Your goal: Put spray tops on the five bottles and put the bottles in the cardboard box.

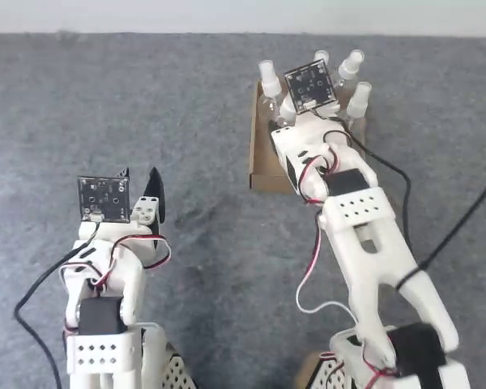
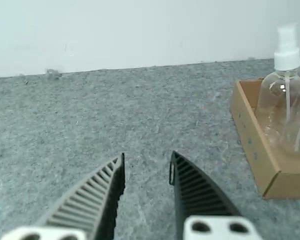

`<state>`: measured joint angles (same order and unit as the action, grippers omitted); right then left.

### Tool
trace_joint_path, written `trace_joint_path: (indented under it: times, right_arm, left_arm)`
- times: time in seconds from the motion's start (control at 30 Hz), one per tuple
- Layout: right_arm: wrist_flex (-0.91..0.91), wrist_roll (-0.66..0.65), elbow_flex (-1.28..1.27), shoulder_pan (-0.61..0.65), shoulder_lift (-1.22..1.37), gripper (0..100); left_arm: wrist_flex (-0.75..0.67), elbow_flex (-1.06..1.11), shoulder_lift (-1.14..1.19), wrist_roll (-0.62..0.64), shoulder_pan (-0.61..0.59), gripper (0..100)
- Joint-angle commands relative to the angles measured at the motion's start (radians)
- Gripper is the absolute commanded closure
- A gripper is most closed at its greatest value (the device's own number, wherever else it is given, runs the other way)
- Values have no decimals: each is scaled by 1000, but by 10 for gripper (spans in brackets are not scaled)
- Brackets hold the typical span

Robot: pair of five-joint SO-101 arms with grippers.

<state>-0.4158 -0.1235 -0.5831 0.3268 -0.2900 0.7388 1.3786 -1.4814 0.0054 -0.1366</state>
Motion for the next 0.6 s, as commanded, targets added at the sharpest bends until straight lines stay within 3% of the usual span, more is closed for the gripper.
trace_joint_path:
  times: [0.0,0.57]
  right_arm:
    - [42,-12,12,-13,28,992]
    - [102,-11,9,-7,203,988]
  left_arm:
    - [-28,-4,-18,6,-3,870]
    - [-28,-2,-18,6,-3,870]
